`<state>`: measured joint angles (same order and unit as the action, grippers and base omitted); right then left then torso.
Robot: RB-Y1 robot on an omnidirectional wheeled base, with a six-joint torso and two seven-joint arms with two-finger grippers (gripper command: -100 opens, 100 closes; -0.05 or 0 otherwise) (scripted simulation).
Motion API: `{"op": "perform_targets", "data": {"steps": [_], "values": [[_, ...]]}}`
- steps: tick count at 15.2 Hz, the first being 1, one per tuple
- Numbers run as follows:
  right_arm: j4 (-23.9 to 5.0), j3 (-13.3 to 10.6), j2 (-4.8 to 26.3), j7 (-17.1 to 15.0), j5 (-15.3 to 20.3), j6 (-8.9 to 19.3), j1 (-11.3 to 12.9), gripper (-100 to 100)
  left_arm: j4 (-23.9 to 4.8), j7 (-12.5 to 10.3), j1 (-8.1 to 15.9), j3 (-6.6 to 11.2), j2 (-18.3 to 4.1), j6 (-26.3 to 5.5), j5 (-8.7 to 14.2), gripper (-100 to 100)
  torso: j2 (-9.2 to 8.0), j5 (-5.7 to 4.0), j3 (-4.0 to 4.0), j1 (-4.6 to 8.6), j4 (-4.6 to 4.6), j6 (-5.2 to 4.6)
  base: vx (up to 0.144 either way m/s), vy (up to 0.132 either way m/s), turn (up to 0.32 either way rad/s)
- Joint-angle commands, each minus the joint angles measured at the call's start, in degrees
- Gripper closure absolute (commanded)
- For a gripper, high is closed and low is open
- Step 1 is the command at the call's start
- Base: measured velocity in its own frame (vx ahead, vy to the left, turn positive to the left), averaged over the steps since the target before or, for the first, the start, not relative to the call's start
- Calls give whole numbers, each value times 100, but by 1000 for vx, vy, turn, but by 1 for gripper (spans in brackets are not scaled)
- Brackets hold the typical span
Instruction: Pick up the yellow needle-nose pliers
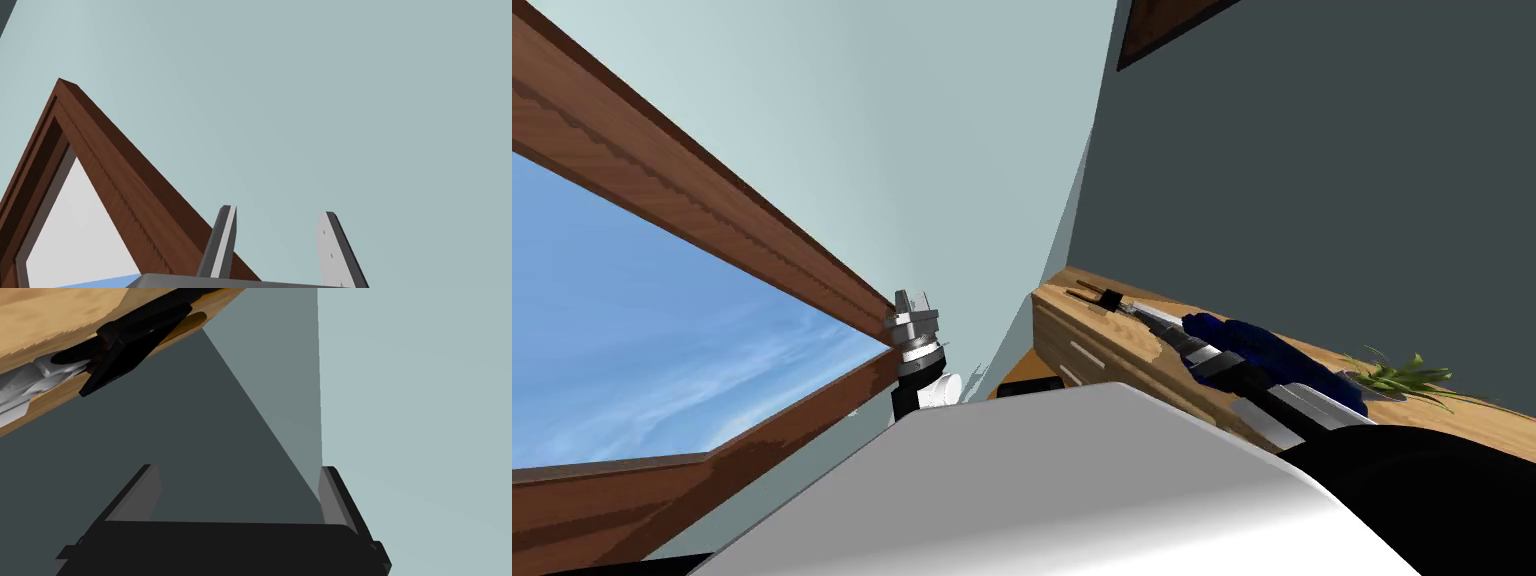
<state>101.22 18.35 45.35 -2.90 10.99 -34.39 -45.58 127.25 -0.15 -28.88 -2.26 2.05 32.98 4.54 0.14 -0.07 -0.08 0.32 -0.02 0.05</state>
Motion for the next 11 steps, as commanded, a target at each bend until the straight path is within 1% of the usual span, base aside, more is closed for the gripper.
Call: {"op": "perform_targets", "data": {"steps": [1, 2, 3, 4, 5, 6, 7, 8, 9, 10, 11], "values": [[-286, 83, 286, -96, 114, -90, -179, -100, 0, 0, 0, 0, 0, 0, 0, 0, 0, 0, 0, 0, 0, 0, -13, -18, 389], [-288, 83, 364, -96, 114, -90, -179, -100, 0, 0, 1, 0, 0, 0, 0, 0, 1, 1, -1, -2, -1, 2, -12, -19, 482], [-464, 153, 497, -187, 213, -138, -352, -100, 0, 0, 1, 0, 0, 0, 0, 0, 4, 1, -2, -2, -1, 5, -13, -25, 559], [-499, 153, 620, -187, 213, -138, -352, -100, 0, 0, 1, -1, 0, 0, 0, 0, 5, 1, -3, 0, -2, 6, -14, -30, 506], [-499, 153, 644, -187, 213, -138, -352, -100, 0, 0, 1, 0, 0, 0, 0, 0, 7, 1, -4, 1, -2, 6, -9, -28, 229], [-704, 214, 850, -279, 314, -186, -529, -100, 0, 0, -1, 1, 0, 0, 0, 0, 8, 0, -5, 0, -2, -3, -9, -18, 359], [-708, 214, 919, -279, 314, -186, -529, -100, 0, 0, 0, 0, 0, 0, 0, 0, 8, 1, -5, -1, -2, 3, -8, -19, 437], [-903, 264, 1086, -372, 417, -234, -710, -100, 0, 0, 0, 0, 0, 0, 0, 0, 10, 1, -6, -2, -2, 3, -6, -22, 502], [-916, 264, 1185, -372, 417, -234, -710, -100, 0, 0, 1, 0, 0, 0, 0, 0, 12, 0, -7, 0, -3, 7, -5, -28, 483], [-1121, 303, 1331, -466, 523, -282, -881, -100, 0, 0, 0, 0, 0, 0, 0, 0, 13, 1, -8, 1, -3, 4, -7, -30, 505], [-1121, 303, 1443, -466, 523, -282, -895, -100, 0, 0, 1, 0, 0, 0, 0, 0, 13, 1, -8, 1, -3, 5, -9, -27, 540]]}}
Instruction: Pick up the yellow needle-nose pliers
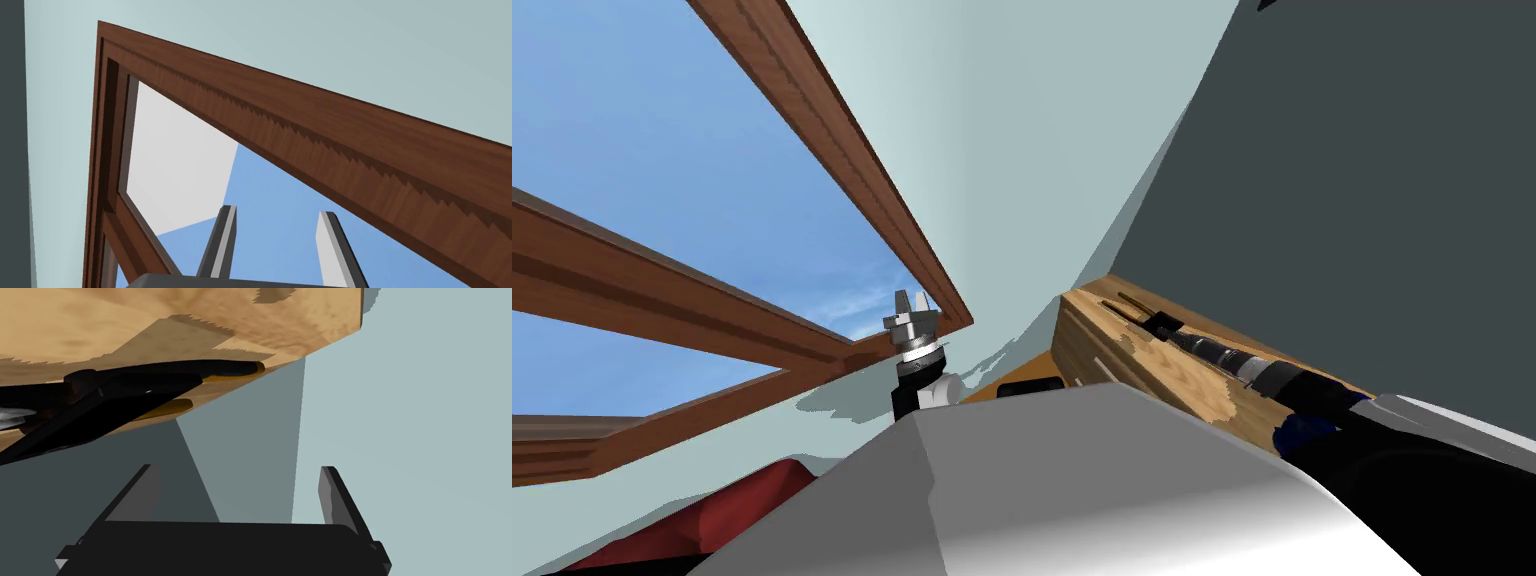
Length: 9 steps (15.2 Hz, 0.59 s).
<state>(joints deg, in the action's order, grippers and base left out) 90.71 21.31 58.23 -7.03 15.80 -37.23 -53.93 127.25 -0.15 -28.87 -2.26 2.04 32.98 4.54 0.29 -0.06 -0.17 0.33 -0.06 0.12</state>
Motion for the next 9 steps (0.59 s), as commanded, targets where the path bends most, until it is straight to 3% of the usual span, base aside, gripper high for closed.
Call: {"op": "perform_targets", "data": {"steps": [1, 2, 3, 5, 8, 9], "values": [[-271, 31, 286, -147, 150, -46, -248, -100, 0, 0, 0, 0, 0, 0, 0, 0, 0, 0, 0, 0, 0, 0, -8, -27, 527], [-271, 31, 403, -147, 150, -46, -248, -100, 0, 0, 0, 0, 0, 0, 0, 0, 1, 0, -1, 1, 0, -1, -8, -29, 472], [-468, 42, 559, -241, 261, -93, -433, -100, 0, 0, 0, 0, 0, 0, 0, 0, 2, 0, -1, 1, 0, -2, -8, -28, 490], [-468, 42, 639, -241, 261, -93, -439, -100, 0, 0, 0, 0, 0, 0, 0, 0, 4, 0, -2, 0, -1, -2, -7, -25, 374], [-845, 15, 1065, -429, 485, -187, -829, -100, 0, 0, 0, 0, 0, 0, 0, 0, 4, 1, -3, -7, -1, -2, -8, -15, 449], [-845, 15, 1070, -429, 485, -187, -829, -100, 0, 0, 0, 0, 0, 0, 0, 0, 5, 3, -3, -7, -1, -1, -12, -22, 444]]}}
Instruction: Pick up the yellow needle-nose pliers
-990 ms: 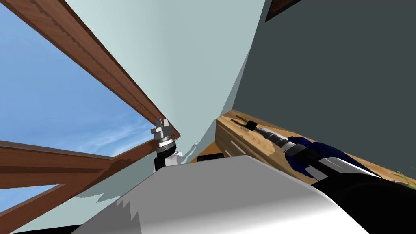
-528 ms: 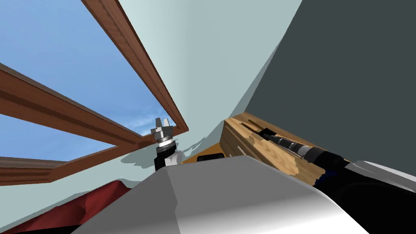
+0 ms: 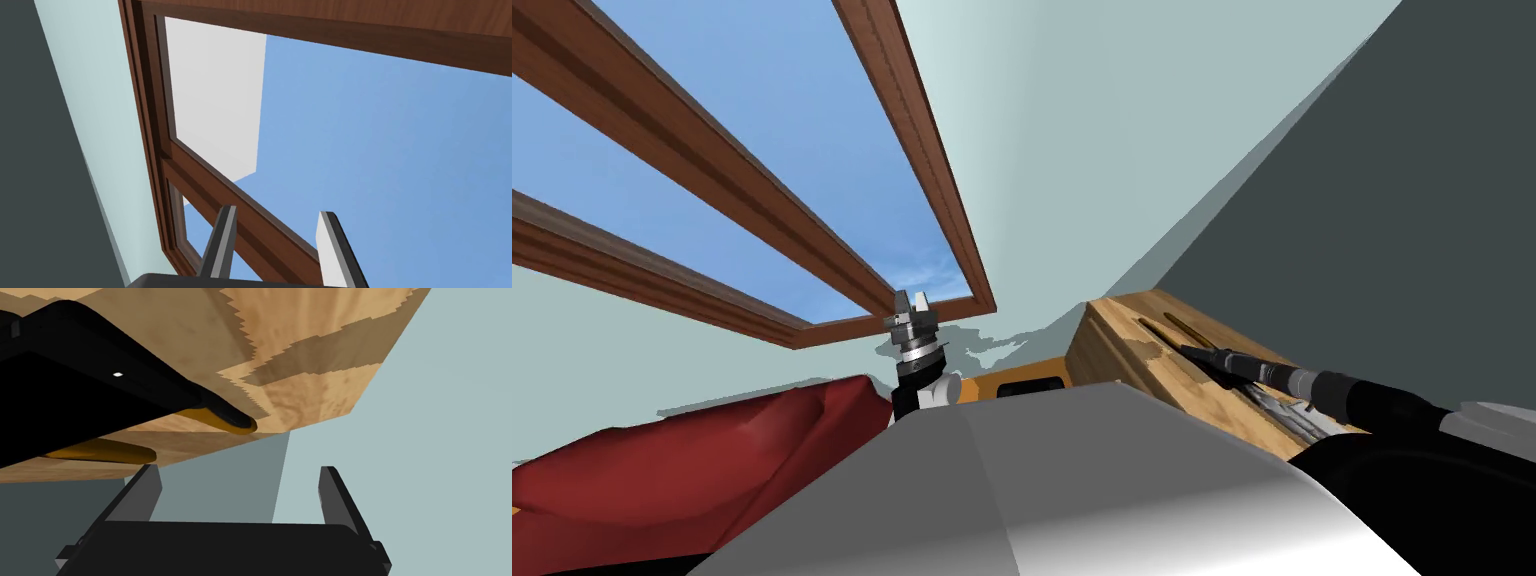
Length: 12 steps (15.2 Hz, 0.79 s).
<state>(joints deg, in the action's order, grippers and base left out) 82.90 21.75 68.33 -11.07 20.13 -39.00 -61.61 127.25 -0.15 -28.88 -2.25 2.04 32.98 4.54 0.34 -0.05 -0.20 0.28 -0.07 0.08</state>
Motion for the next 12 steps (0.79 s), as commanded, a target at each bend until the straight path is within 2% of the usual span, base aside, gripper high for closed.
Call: {"op": "perform_targets", "data": {"steps": [1, 2, 3, 4, 5, 7, 9, 10, 11, 12], "values": [[-243, -67, 252, -117, 166, -56, -260, -100, 0, 0, 0, 0, 0, 0, 0, 0, 0, 0, 0, 0, 0, 0, -11, -18, 479], [-243, -67, 252, -117, 166, -56, -260, -100, 0, 0, 0, 0, 0, 0, 0, 0, 0, 1, 0, -1, 0, 1, -12, -18, 469], [-414, -122, 429, -208, 280, -102, -458, -100, 0, 0, 0, 0, 0, 0, 0, 0, 0, 0, 0, -1, 0, 1, -16, -16, 459], [-414, -122, 429, -208, 280, -102, -458, -100, 0, 0, 0, 0, 0, 0, 0, 0, -1, 1, 0, -1, 0, 0, -15, -17, 365], [-575, -191, 590, -296, 393, -148, -655, -100, 0, 0, 0, 0, 0, 0, 0, 0, -1, 0, 1, -1, 0, -3, -17, -11, 410], [-575, -191, 590, -296, 393, -148, -655, -100, 0, 0, 0, 0, 0, 0, 0, 0, -2, 1, 1, -5, 1, -2, -14, -11, 302], [-866, -362, 866, -464, 613, -236, -1027, -100, 0, 0, 0, 0, 0, 0, 0, 0, -2, 2, 1, -8, 1, -3, -17, 2, 382], [-866, -362, 866, -464, 613, -236, -1037, -100, 0, 0, 0, 0, 0, 0, 0, 0, -3, 2, 2, -10, 1, -2, -24, 6, 443], [-993, -461, 980, -542, 716, -279, -1218, -100, 0, 0, 0, 0, 0, 0, 0, 0, -3, 3, 2, -11, 1, 0, -23, 8, 440], [-993, -461, 980, -542, 716, -279, -1218, -100, 0, 0, 0, 0, 0, 0, 0, 0, -2, 3, 1, -11, 0, -1, -20, 8, 367]]}}
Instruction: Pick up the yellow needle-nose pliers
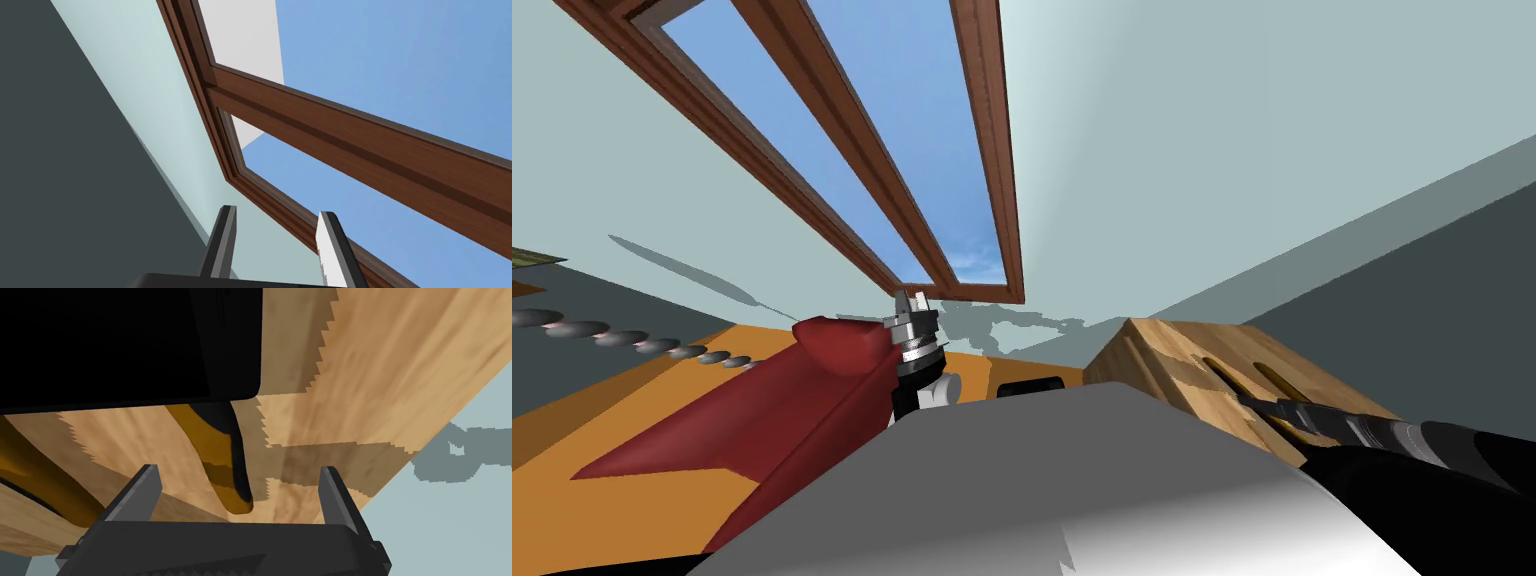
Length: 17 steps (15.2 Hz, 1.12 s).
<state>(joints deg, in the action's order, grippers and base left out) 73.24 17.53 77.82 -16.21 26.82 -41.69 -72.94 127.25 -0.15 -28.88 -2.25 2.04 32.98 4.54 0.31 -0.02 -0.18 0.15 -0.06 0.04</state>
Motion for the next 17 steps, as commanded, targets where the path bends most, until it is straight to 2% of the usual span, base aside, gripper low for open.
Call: {"op": "perform_targets", "data": {"steps": [1, 2, 4, 6, 7, 9, 11, 13, 14, 15, 17], "values": [[-141, -142, 131, -102, 146, -52, -256, -100, 0, 0, 0, 0, 0, 0, 0, 0, 0, 0, 0, 0, 0, 0, -22, 13, 459], [-242, -249, 215, -170, 239, -92, -417, -100, 0, 0, 1, 0, 0, 0, 0, 0, 0, 0, 0, -2, 0, 4, -25, 20, 513], [-242, -249, 215, -170, 239, -92, -417, -100, 0, 0, 0, 0, 0, 0, 0, 0, -1, 0, 1, -5, 0, -1, -19, 15, 238], [-404, -460, 340, -286, 402, -165, -699, -100, 0, 0, -1, 0, 0, 0, 0, 0, -3, 1, 2, -7, 1, -5, -16, 29, 279], [-404, -460, 340, -286, 402, -165, -699, -100, 0, 0, 0, 0, 0, 0, 0, 0, -3, 3, 1, -12, 0, 0, -21, 30, 305], [-514, -645, 411, -372, 527, -221, -917, -100, 0, 0, 0, 0, 0, 0, 0, 0, -4, 2, 3, -11, 1, -4, -29, 27, 252], [-552, -718, 429, -401, 573, -240, -998, -100, 0, 0, -1, 1, 0, 0, 0, 0, -10, 2, 6, -9, 3, -7, -33, 18, 130], [-581, -774, 437, -421, 606, -253, -1058, -100, 0, 0, -1, 1, 0, 0, 0, 0, -12, 1, 8, -7, 4, -10, -31, 9, 61], [-528, -680, 441, -407, 566, -240, -1052, -100, 0, 0, -1, 1, 0, 0, 0, 0, -14, 0, 9, -4, 4, -9, -23, 1, 27], [-543, -888, 288, -356, 625, -132, -890, -100, 0, 0, -1, 1, 0, 0, 0, 0, -12, 0, 8, -2, 5, -10, 2, -9, 49], [-549, -1028, 170, -309, 664, -52, -771, -100, 0, 0, -1, 1, 0, 0, 0, 0, -2, -3, 3, 6, 3, -9, 24, -23, 63]]}}
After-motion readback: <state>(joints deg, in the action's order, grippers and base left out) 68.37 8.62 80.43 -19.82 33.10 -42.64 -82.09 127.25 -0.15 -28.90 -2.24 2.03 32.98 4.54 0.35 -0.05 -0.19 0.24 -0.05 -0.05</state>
